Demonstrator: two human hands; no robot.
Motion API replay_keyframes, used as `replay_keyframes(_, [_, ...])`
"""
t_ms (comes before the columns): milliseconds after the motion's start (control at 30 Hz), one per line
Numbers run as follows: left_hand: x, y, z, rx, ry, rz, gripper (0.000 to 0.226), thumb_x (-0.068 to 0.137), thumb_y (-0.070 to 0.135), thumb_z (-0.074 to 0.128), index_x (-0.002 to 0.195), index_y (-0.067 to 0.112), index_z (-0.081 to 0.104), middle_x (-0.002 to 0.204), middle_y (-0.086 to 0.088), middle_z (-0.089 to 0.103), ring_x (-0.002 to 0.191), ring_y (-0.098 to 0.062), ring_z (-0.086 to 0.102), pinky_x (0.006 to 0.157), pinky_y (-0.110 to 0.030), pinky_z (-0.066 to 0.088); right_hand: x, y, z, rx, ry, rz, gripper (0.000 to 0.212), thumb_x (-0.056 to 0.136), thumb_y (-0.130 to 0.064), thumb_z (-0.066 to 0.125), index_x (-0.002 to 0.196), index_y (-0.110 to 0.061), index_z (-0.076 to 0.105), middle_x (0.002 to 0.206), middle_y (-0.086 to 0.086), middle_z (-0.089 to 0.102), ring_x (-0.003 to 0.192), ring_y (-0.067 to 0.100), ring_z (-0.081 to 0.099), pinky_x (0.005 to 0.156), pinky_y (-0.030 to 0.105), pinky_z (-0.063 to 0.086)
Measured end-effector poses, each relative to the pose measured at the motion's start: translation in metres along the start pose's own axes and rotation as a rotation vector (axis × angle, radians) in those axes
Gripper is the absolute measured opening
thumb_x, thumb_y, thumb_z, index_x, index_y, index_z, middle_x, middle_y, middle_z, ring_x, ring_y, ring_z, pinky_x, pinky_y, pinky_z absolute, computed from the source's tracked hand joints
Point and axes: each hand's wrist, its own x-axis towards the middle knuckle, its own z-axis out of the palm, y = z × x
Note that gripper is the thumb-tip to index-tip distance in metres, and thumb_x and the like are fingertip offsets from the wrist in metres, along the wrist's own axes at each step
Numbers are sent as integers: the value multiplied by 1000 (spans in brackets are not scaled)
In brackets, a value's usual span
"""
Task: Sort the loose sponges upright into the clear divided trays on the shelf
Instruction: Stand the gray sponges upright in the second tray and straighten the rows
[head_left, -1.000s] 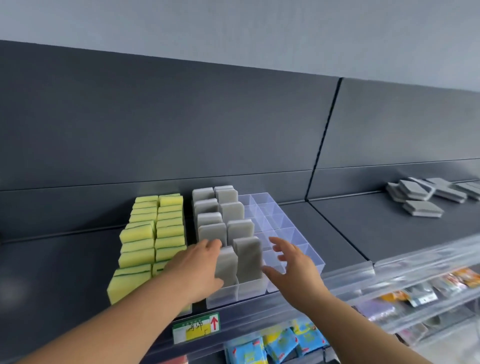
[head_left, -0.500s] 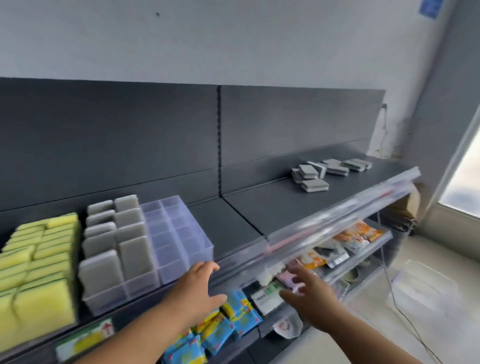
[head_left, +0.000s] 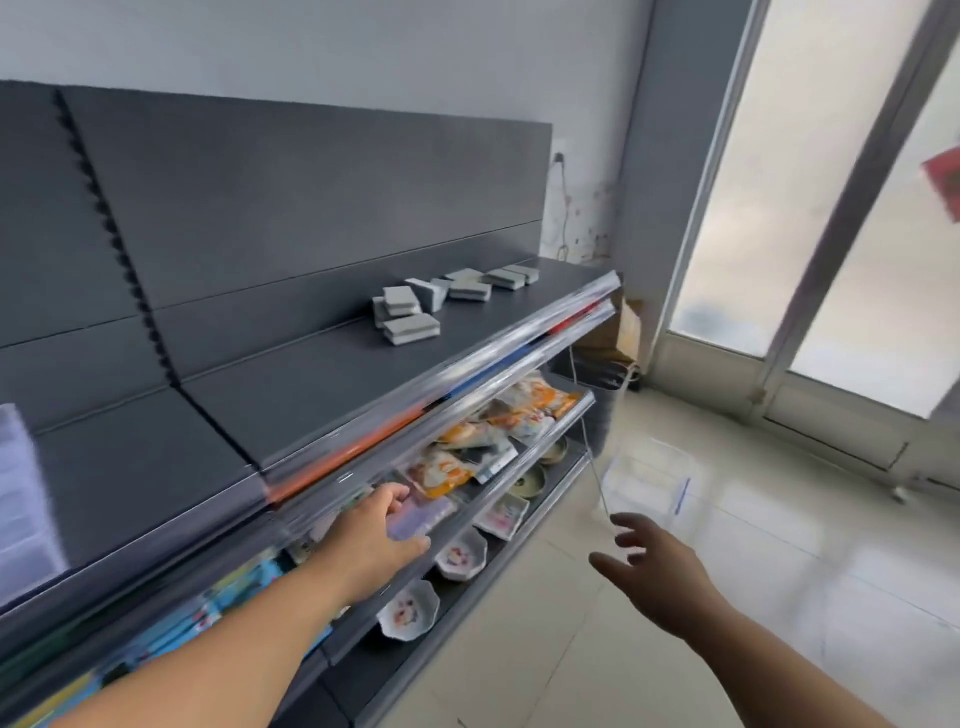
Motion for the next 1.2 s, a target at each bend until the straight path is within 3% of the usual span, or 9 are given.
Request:
replay_keyframes(133, [62,32,5,-75,21,53,61,81,33,71,134,24,40,114,9,50,96,-6,47,81,-23,39,49,1,-20,45,49,4,60,80,-44,70,133,-29,47,121,-4,61,104,14,59,86,26,48])
replay_keyframes(333, [188,53,-2,-84,51,116,69,82,33,70,140,25,35,139,2,42,128,-17,42,99,-28,37,157,-34,-31,76,118,-42,58,80,-43,71,131,-31,48,118,-7,61,103,12,58,87,26,46])
replay_keyframes(500, [309,64,-36,-138,42,134,68,84,32,69,141,25,33,140,0,39,130,-16,39,95,-24,34,269,-86,-35,84,117,-59,60,79,-45,71,132,-32,48,117,-9,60,102,10,58,86,25,46])
replay_keyframes(633, [395,76,-68,-102,112,156,64,84,36,68,138,26,36,135,5,43,126,-14,42,100,-29,39,357,-125,-37,83,131,-95,54,79,-44,71,128,-31,51,107,-13,59,97,9,59,84,26,48])
replay_keyframes(867, [500,91,-61,-102,144,130,60,85,36,66,137,28,38,137,8,42,126,-10,42,96,-21,34,493,-145,-29,69,71,-147,51,81,-44,68,128,-33,51,115,-12,59,103,7,56,62,10,43])
replay_keyframes(1000, [556,104,-49,-104,203,62,61,85,35,65,138,28,37,141,7,40,127,-12,42,96,-22,35,581,-156,-27,-13,-7,-217,53,83,-47,65,131,-33,48,121,-12,57,102,5,54,81,21,44])
replay_keyframes(1200, [641,128,-27,12,289,-91,62,87,36,61,141,26,33,145,5,36,130,-15,39,104,-27,36,714,-172,-25,-97,-102,-358,51,83,-44,64,130,-29,51,127,-6,56,114,13,54,94,25,41])
